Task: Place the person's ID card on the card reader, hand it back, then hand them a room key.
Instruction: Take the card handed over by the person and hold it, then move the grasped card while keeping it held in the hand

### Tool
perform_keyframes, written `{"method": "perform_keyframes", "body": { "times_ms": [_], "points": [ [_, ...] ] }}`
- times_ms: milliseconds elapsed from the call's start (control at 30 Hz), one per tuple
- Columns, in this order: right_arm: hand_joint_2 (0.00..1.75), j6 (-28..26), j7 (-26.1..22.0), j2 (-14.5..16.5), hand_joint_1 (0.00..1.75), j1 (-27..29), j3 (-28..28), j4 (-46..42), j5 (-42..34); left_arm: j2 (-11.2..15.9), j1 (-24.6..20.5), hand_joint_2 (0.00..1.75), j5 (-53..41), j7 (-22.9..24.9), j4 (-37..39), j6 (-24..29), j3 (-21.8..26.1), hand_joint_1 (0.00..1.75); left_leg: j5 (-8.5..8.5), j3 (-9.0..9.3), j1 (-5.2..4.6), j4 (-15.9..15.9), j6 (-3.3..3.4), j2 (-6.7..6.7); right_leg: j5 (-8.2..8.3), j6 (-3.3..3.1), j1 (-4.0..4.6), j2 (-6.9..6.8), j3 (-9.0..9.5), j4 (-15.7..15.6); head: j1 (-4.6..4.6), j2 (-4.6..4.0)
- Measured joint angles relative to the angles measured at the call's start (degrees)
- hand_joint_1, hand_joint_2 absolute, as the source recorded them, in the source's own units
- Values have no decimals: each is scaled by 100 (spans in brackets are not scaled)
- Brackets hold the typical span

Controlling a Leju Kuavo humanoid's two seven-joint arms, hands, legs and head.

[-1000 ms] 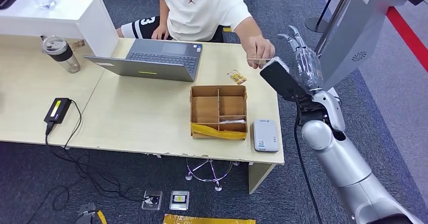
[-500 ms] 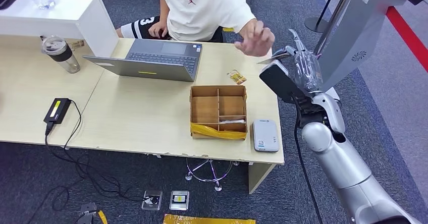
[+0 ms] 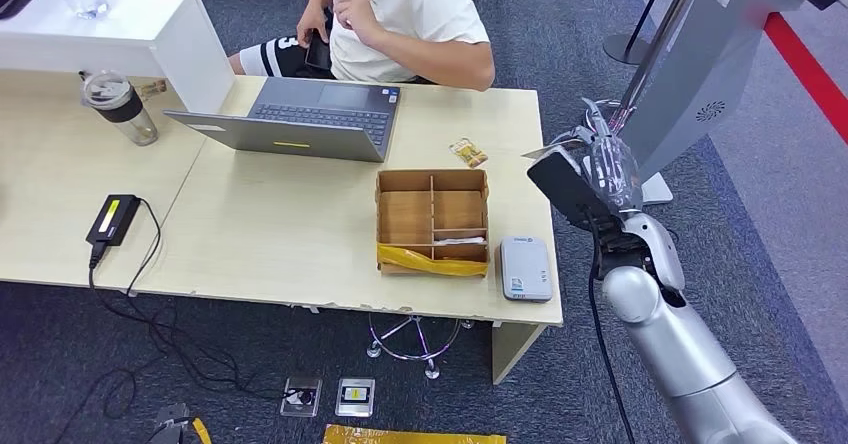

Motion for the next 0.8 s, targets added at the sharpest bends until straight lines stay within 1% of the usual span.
{"method": "perform_keyframes", "body": {
  "times_ms": [200, 300, 433, 800],
  "points": [
    [175, -689, -297, 115, 175, 203, -64, 412, -812, 0, 6, 175, 124, 2, 0, 89, 0, 0, 0, -1, 0, -1, 0, 0, 0, 0, 0, 0, 0, 0, 0, 0],
    [175, -908, -447, 209, 175, 260, -62, 692, -1072, 0, 6, 175, 163, 8, 1, 109, 0, 0, 0, -2, 0, -1, 0, 0, 0, 0, 0, -1, 0, 0, 1, 0],
    [175, -984, -504, 310, 175, 286, -62, 1002, -1201, -1, 7, 175, 177, 11, 2, 134, 0, 0, 0, -1, 0, -1, 0, 0, 0, 0, 1, 0, 0, 1, 0, 0],
    [175, -1068, -501, 531, 175, 473, -47, 1484, -1377, 66, 7, 175, 227, 140, 5, 11, -1, 0, 0, -2, 1, -1, 0, 0, 0, 0, 2, -1, 0, 0, -1, 0]
  ]
}}
